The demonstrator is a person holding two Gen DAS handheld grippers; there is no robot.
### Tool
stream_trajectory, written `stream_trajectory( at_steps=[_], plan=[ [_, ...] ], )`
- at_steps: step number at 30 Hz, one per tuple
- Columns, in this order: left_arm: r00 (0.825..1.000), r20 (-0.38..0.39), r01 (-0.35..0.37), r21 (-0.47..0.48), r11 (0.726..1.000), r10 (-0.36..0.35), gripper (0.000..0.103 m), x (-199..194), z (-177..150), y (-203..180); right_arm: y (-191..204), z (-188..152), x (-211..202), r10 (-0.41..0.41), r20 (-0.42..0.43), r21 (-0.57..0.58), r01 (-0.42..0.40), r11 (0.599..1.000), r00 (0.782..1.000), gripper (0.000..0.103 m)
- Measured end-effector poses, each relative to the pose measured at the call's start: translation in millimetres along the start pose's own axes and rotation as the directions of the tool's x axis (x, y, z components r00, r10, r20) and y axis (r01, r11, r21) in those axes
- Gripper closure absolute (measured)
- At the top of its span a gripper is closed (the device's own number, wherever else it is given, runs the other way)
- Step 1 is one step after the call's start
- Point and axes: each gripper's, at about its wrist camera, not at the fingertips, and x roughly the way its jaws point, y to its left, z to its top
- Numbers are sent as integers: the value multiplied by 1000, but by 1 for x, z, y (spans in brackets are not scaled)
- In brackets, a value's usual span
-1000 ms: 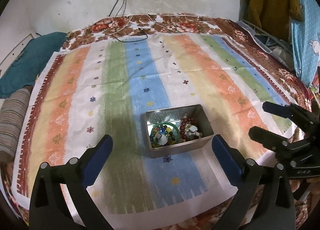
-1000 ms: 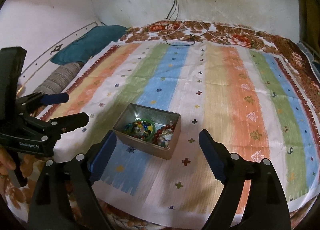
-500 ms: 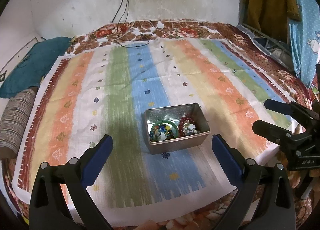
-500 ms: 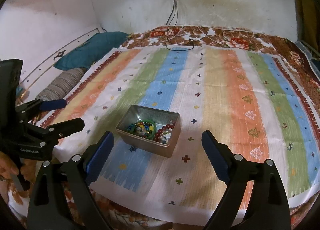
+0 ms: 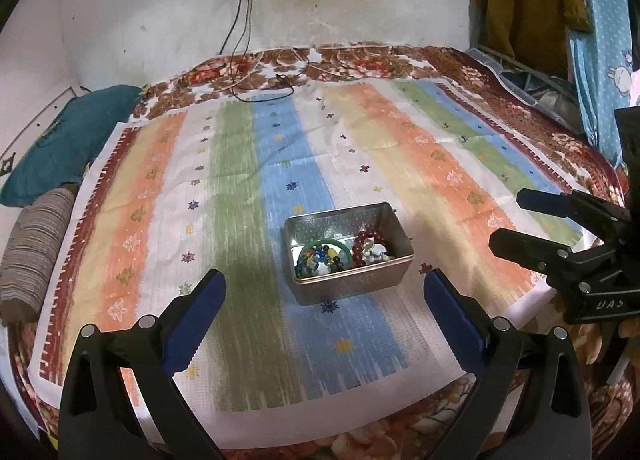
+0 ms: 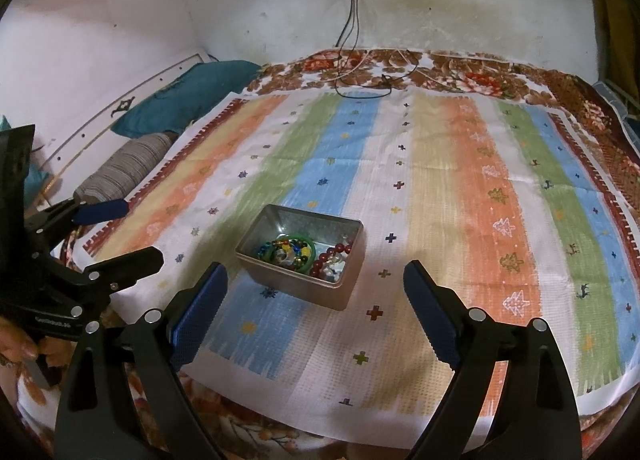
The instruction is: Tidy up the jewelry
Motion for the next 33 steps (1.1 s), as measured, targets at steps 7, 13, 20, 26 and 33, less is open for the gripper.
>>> stream_trajectory(
  at_steps=[7,13,20,26,33],
  plan=[
    [1000,13,14,0,1000,-14,6,-3,-1,0,0,-1,0,-3,5,-2,3,1000,1000,13],
    [1000,17,18,-7,1000,-18,6,-5,0,-1,1,0,-3,-9,19,-4,9,1000,1000,13],
    [1000,18,19,-28,999,-18,6,-7,3,0,3,-3,-6,11,30,-13,-10,1000,999,9],
    [999,20,26,-32,999,-25,6,-8,2,1,5,-5,-10,22,44,-12,-22,1000,999,9],
    [999,20,27,-36,999,-26,6,-8,2,2,7,-5,-10,24,43,-20,-24,1000,999,8]
  ],
)
